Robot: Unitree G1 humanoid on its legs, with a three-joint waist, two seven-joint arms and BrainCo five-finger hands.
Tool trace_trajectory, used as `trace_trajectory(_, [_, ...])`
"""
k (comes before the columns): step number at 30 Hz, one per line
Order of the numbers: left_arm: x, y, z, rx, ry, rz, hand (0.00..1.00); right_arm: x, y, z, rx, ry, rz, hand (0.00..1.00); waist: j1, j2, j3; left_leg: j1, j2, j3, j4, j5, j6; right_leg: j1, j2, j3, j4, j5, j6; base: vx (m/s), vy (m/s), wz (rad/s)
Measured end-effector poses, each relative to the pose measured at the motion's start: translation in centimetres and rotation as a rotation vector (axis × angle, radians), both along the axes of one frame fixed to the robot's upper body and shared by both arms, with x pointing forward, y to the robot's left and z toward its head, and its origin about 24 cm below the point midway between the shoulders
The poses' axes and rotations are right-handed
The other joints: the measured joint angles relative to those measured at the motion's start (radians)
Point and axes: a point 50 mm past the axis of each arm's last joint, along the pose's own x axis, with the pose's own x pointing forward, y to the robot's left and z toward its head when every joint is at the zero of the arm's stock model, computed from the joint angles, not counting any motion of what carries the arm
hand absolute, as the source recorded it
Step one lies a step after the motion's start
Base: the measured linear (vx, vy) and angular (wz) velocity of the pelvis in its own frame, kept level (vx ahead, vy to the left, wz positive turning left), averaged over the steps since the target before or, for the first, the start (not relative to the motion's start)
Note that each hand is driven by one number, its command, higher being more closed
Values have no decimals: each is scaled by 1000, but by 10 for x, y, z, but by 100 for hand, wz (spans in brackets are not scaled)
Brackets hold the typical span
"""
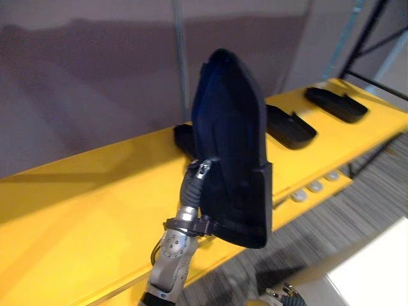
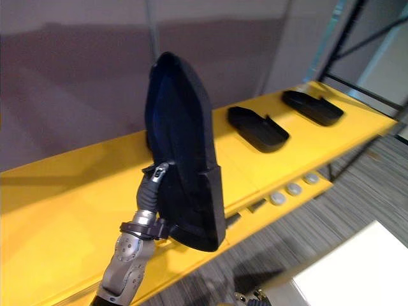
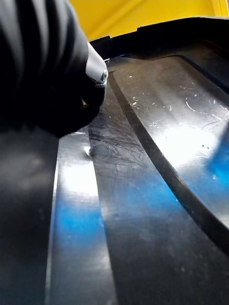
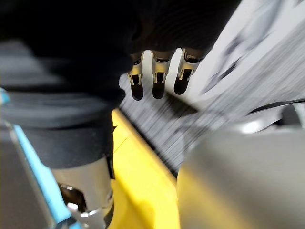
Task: Walk over and take plastic housings, then place them on the shelf
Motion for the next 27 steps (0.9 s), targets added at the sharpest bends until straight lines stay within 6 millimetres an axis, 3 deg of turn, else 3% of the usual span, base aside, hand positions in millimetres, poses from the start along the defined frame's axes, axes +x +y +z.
trace_trajectory(1, [-1, -2, 1, 1, -3, -6, 100, -2, 3, -1, 9, 2, -8, 0, 4, -8, -5, -2, -5, -15, 12, -9, -13, 10, 5, 19, -72, 23, -9, 131, -206, 144])
trace_trajectory(2, [-2, -4, 2, 1, -16, -15, 100, -8, 10, -2, 26, 12, -19, 0, 29, -45, -18, -5, -22, -18, 25, -33, -31, 20, -22, 33, -184, 91, 4, 133, -196, 87])
trace_trajectory(3, [-2, -4, 2, -5, -13, -12, 100, -9, 10, -2, 27, 13, -23, 0, 40, -46, -20, -12, -19, -31, 46, -53, -37, 43, -26, 21, -211, 70, 10, 159, -255, 94])
trace_trajectory(4, [-3, -6, 2, -8, -7, -14, 100, -9, 6, -1, 15, 12, -22, 0, 46, -27, -26, -41, 26, -19, 90, -79, -59, 66, -17, -34, -253, 79, 2, 112, -246, 100])
trace_trajectory(5, [-3, -8, 3, -8, -13, -25, 100, -10, 5, -1, 13, 13, -26, 0, 46, -20, -30, -50, 72, 23, 106, -84, -72, 89, -12, -81, -280, 83, -4, 94, -233, 95])
trace_trajectory(7, [-4, -10, 3, -8, -14, -35, 100, -8, 7, -1, 14, 10, -17, 0, 56, -12, -36, -48, 97, 35, 99, -81, -82, 119, -7, -121, -311, 87, -12, 82, -176, 62])
trace_trajectory(12, [-6, -9, 5, -16, -22, -32, 100, 3, 27, -1, 55, -18, 15, 0, 73, -13, -47, -48, 104, 18, 96, -69, -99, 176, -9, -165, -383, 103, -16, 80, -46, 27])
trace_trajectory(19, [-9, -4, 11, -26, -45, -3, 100, 4, 32, -1, 55, -13, 54, 0, 84, -17, -51, -55, 94, -14, 102, -55, -105, 231, -22, -241, -449, 125, -16, 7, 17, 30])
trace_trajectory(21, [-10, -2, 14, -28, -60, 11, 100, 9, 34, -1, 57, -23, 59, 0, 84, -32, -38, -82, 104, 41, 109, -56, -131, 225, -41, -280, -449, 130, -24, -108, -19, 47])
trace_trajectory(22, [-11, 0, 16, -29, -70, 22, 100, 11, 34, 0, 57, -27, 63, 0, 82, -28, -35, -87, 135, 112, 117, -68, -136, 222, -41, -291, -446, 131, -26, -142, -37, 44])
trace_trajectory(24, [-11, 8, 14, -25, -63, 63, 100, 17, 32, -2, 46, -17, 73, 0, 72, -31, -22, -110, 264, 294, 226, -93, -134, 207, -60, -310, -428, 130, -28, -96, -15, 26])
trace_trajectory(27, [-10, 14, 9, -26, -40, 103, 100, 16, 26, -4, 21, 4, 90, 0, 47, -44, -26, -107, 363, 328, 278, -91, -134, 188, -126, -325, -414, 129, -25, -103, 166, 28])
